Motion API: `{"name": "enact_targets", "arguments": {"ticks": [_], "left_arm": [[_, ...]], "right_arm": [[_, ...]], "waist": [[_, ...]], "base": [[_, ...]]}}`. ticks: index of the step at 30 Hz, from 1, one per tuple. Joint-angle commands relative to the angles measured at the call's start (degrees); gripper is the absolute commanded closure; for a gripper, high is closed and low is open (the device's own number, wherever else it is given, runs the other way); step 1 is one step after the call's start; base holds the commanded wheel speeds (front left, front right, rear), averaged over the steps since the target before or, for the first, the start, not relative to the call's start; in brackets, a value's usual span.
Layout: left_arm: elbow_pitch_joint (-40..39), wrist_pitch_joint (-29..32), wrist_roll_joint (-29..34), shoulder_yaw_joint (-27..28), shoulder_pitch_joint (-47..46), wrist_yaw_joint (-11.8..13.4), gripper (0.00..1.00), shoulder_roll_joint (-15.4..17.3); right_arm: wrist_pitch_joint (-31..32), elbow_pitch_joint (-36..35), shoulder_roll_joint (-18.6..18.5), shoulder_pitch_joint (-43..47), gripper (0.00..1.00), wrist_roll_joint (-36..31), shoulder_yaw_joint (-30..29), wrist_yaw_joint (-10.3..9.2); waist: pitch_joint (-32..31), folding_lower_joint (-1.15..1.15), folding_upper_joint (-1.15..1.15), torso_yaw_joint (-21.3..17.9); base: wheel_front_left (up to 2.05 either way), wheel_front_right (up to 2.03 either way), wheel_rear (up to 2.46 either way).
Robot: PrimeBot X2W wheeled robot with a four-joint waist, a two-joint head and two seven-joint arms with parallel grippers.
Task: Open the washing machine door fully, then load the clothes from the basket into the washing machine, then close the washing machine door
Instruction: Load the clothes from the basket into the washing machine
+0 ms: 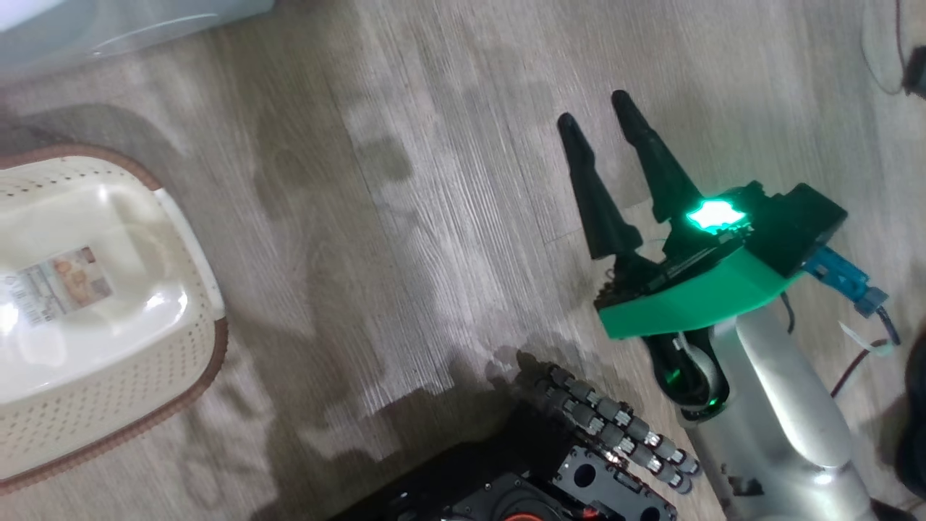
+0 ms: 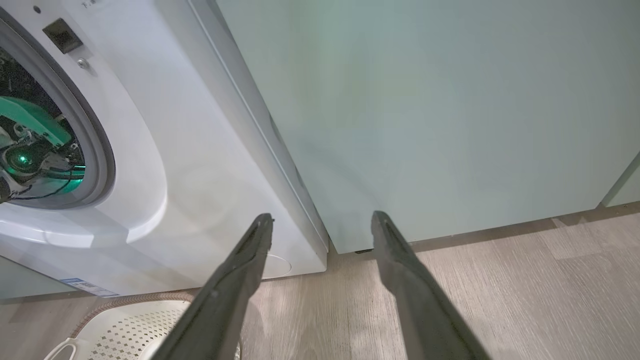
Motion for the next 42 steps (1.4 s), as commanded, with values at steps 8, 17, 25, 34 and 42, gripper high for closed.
{"name": "enact_targets", "arguments": {"ticks": [8, 17, 25, 34, 42], "left_arm": [[-5.39, -2.34, -0.80, 1.85, 7.68, 2.02, 0.00, -0.86], [-19.46, -2.59, -1.98, 6.11, 22.34, 4.57, 0.00, -6.06], [-38.74, -2.60, 0.44, 10.04, 38.69, 6.57, 0.00, -13.73], [-52.29, -2.61, 5.64, 11.06, 51.46, 5.63, 0.00, -21.17], [-57.03, -2.61, 8.82, 12.55, 58.73, 4.11, 0.00, -26.36]], "right_arm": [[-0.52, -0.61, -0.14, 2.03, 0.00, -2.37, -0.97, 0.00], [-0.52, 0.23, -0.14, 3.54, 0.00, -4.63, -2.96, 0.00], [-0.52, 0.74, -0.14, 4.89, 0.00, -7.01, -5.52, 0.00], [-0.22, 1.97, -0.14, 6.29, 0.00, -10.30, -7.99, 0.00], [1.54, 1.71, -0.14, 7.56, 0.00, -12.47, -10.33, 0.00]], "waist": [[-3.74, 0.00, 0.00, 2.45], [-8.78, 0.00, 0.00, 5.84], [-13.42, 0.00, 0.00, 9.92], [-18.79, 0.00, 0.00, 14.58], [-23.45, 0.00, 0.00, 17.55]], "base": [[0.00, 0.00, 0.00], [0.00, 0.00, 0.00], [0.00, 0.00, 0.00], [0.00, 0.00, 0.00], [0.00, 0.00, 0.00]]}}
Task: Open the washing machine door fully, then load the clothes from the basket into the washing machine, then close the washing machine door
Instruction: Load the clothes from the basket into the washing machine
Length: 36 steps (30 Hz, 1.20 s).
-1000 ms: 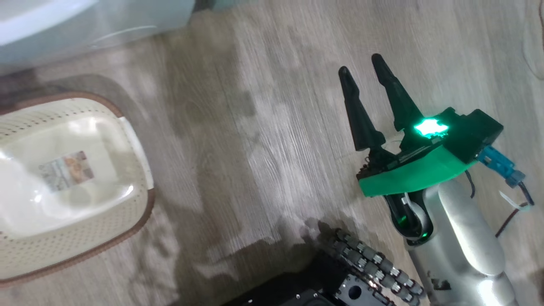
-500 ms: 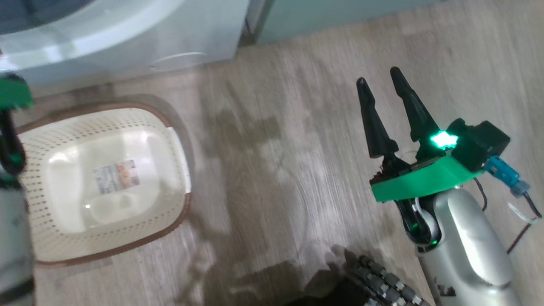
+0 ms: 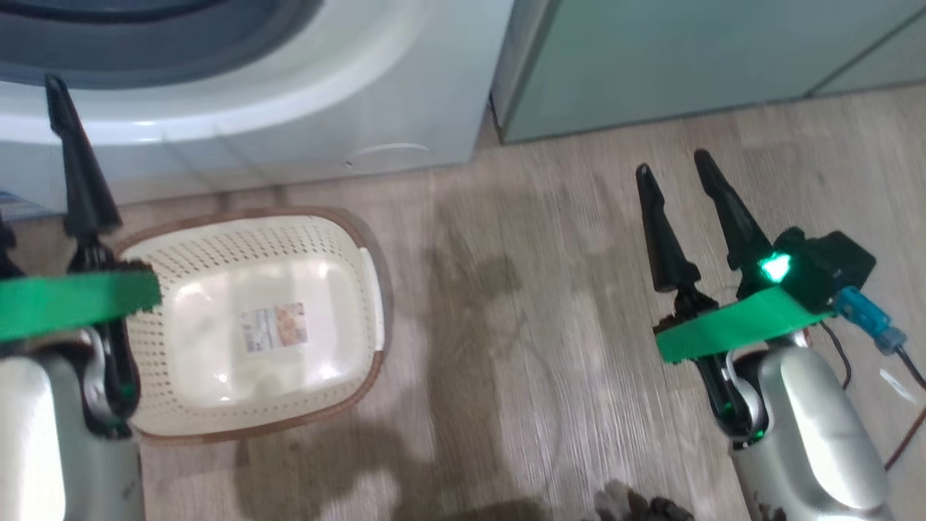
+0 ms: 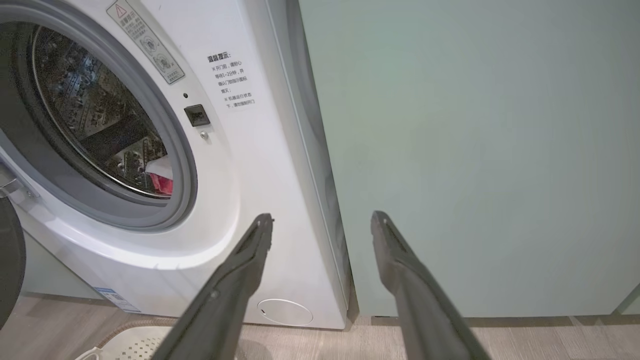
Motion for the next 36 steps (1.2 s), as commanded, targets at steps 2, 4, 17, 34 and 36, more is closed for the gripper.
{"name": "enact_targets", "arguments": {"ticks": [2, 4, 17, 34, 36], "left_arm": [[-2.87, -0.28, 1.43, 2.52, 1.62, -0.61, 0.00, -0.21], [-3.54, -0.28, 2.33, 2.72, 3.40, -1.05, 0.00, -1.44], [-4.38, -0.28, 7.15, -0.77, 14.25, -0.96, 0.00, -5.06], [-0.36, 1.67, 8.12, -5.22, 23.36, -1.26, 0.00, -4.91], [-0.36, 2.33, 8.49, -5.27, 24.04, -0.83, 0.00, -4.78]], "right_arm": [[0.78, -2.15, -0.05, 1.34, 0.00, -0.93, 0.40, 0.00], [1.34, -2.54, -0.05, 1.86, 0.00, -1.53, -0.18, 0.00], [4.91, -6.12, -0.05, 7.43, 0.00, -3.44, -3.46, 0.00], [8.22, -9.95, -0.05, 15.05, 0.00, -5.15, -5.22, 0.00], [8.53, -10.27, -0.05, 15.77, 0.00, -5.36, -5.28, 0.00]], "waist": [[-2.91, 0.01, 0.00, 2.06], [-4.29, 0.01, 0.00, 2.75], [-11.91, 0.01, 0.00, 4.85], [-19.67, 0.01, 0.00, 3.89], [-20.42, 0.01, 0.00, 3.83]], "base": [[0.00, 0.00, 0.00], [0.00, 0.00, 0.00], [0.00, 0.00, 0.00], [0.00, 0.00, 0.00], [0.00, 0.00, 0.00]]}}
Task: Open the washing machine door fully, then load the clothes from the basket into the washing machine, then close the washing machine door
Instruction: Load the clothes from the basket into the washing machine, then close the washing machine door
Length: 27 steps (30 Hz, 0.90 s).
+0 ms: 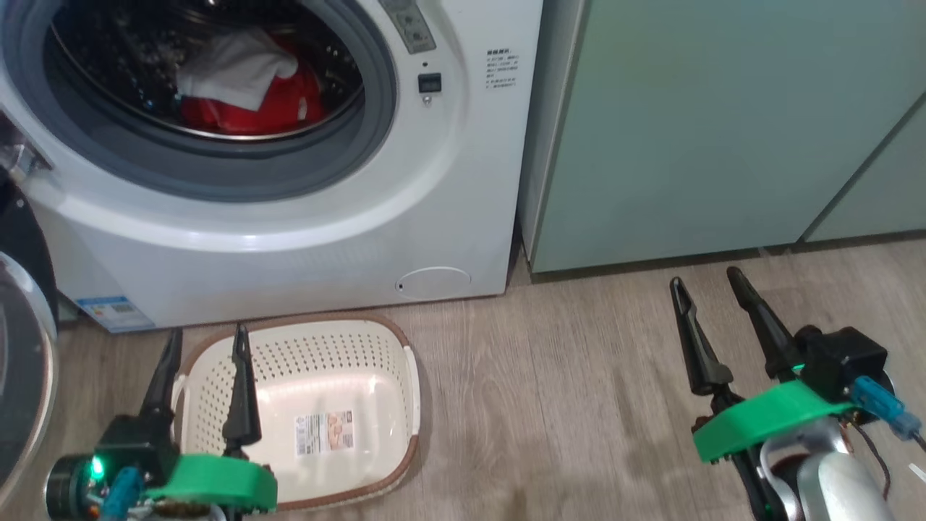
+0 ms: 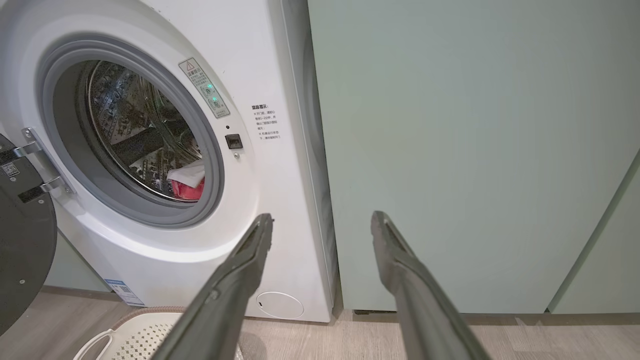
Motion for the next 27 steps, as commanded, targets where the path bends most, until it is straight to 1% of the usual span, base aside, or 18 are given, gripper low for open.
{"name": "enact_targets", "arguments": {"ticks": [1, 5, 10, 27], "left_arm": [[-1.72, 0.52, 0.85, 1.55, -0.77, 0.55, 0.00, 0.49], [-1.80, 1.47, 1.29, 1.62, 0.06, 1.27, 0.00, 0.64], [-1.44, 2.17, 1.47, 1.84, 0.46, 1.57, 0.00, 1.38], [-0.11, 1.60, 0.29, 1.50, -0.57, 1.81, 0.00, 1.83]], "right_arm": [[0.11, -2.40, -0.09, -0.42, 0.00, -0.45, 0.99, 0.00], [0.50, -2.85, -0.09, 0.57, 0.00, -0.52, 0.73, 0.00], [1.01, -3.59, -0.09, 1.49, 0.00, -0.65, 0.41, 0.00], [1.27, -4.05, -0.09, 1.31, 0.00, -0.54, 0.21, 0.00]], "waist": [[-0.81, 0.01, 0.00, -0.08], [-1.56, 0.01, 0.00, -0.03], [-2.09, 0.01, 0.00, 0.22], [-1.43, 0.01, 0.00, 0.68]], "base": [[0.00, 0.00, 0.00], [0.00, 0.00, 0.00], [0.00, 0.00, 0.00], [0.00, 0.00, 0.00]]}}
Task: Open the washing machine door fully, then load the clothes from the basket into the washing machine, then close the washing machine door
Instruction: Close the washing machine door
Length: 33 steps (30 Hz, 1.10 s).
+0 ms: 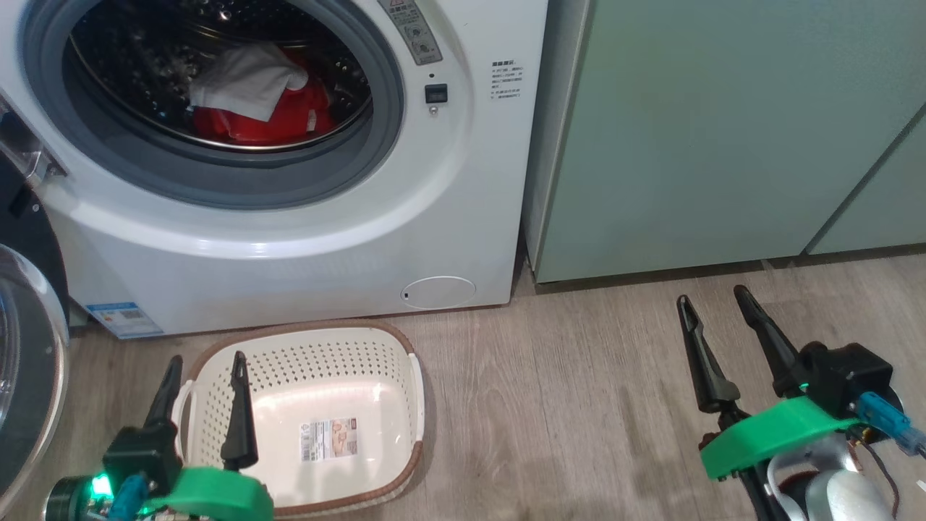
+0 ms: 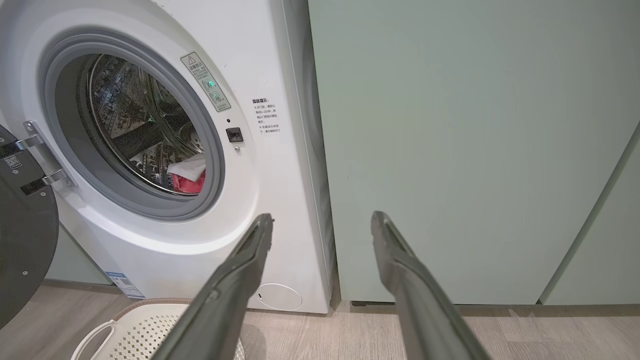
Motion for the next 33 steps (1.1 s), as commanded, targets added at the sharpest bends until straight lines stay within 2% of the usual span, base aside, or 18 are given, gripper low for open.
{"name": "enact_targets", "arguments": {"ticks": [1, 24, 33], "left_arm": [[-1.61, -0.73, -0.52, 1.54, -2.55, 0.40, 0.00, 0.82], [-0.29, -1.70, -1.35, 1.11, -3.24, 1.08, 0.00, 1.54], [-0.24, -2.15, -1.70, 0.79, -3.61, 1.12, 0.00, 1.88]], "right_arm": [[-0.02, -2.09, -0.15, -1.66, 0.00, -0.18, 1.11, 0.00], [-0.37, -1.68, -0.15, -2.17, 0.00, 0.12, 1.32, 0.00], [-0.55, -1.63, -0.15, -2.31, 0.00, 0.19, 1.16, 0.00]], "waist": [[-0.01, 0.00, 0.00, 0.06], [0.28, 0.00, 0.00, 0.17], [0.65, 0.00, 0.00, 0.37]], "base": [[0.00, 0.00, 0.00], [0.00, 0.00, 0.00], [-1.05, 1.05, 0.00]]}}
